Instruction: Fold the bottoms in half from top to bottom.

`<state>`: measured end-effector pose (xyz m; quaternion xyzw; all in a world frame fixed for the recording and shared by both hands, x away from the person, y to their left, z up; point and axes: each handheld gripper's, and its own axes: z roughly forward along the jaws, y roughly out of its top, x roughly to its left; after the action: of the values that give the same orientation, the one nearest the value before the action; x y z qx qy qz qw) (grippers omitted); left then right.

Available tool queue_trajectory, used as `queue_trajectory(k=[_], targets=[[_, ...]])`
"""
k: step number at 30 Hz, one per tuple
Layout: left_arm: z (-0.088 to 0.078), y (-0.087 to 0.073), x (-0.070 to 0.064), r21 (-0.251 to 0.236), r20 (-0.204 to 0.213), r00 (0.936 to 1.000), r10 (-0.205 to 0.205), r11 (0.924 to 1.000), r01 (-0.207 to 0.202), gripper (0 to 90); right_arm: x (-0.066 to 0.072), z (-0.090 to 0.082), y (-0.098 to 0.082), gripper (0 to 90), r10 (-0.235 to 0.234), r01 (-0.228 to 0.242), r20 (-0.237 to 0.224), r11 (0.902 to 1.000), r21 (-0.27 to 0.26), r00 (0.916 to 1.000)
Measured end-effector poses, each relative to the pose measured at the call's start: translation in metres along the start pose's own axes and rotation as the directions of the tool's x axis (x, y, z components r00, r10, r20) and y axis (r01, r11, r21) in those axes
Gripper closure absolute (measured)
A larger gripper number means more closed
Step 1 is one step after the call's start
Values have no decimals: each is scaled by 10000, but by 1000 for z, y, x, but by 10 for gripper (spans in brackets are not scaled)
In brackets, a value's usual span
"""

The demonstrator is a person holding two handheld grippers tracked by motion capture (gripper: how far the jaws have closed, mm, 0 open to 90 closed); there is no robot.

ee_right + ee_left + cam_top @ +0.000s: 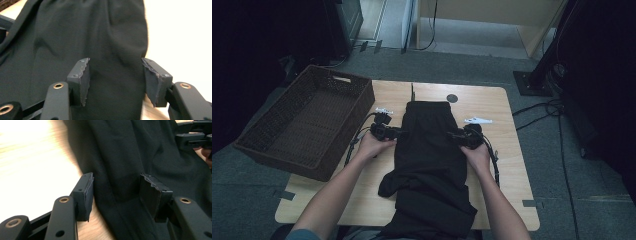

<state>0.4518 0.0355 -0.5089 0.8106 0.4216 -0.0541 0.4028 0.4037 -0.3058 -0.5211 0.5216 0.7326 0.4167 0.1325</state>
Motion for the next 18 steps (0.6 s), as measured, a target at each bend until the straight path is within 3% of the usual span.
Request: queue_trajectory(k=[7,10,13,15,18], targets=[[8,3,-9,262,178,9994,299,9992,-303,459,19,11,1,421,-496,495,-87,9988,-60,9987],[11,3,-15,375,122,9980,620,9973,-624,507,27,14,1,459,-865,865,65,9963,-1,9962],[14,3,-16,325,206,9981,589,9977,-596,559,34,16,1,536,-1162,1161,150,9932,30,9931],[15,2,-17,377,317,9977,606,9974,-618,584,36,17,2,673,-874,875,-112,9961,119,9961],[16,1,-18,668,596,9958,696,9950,-736,696,36,16,3,787,-187,228,-812,9985,503,9965]])
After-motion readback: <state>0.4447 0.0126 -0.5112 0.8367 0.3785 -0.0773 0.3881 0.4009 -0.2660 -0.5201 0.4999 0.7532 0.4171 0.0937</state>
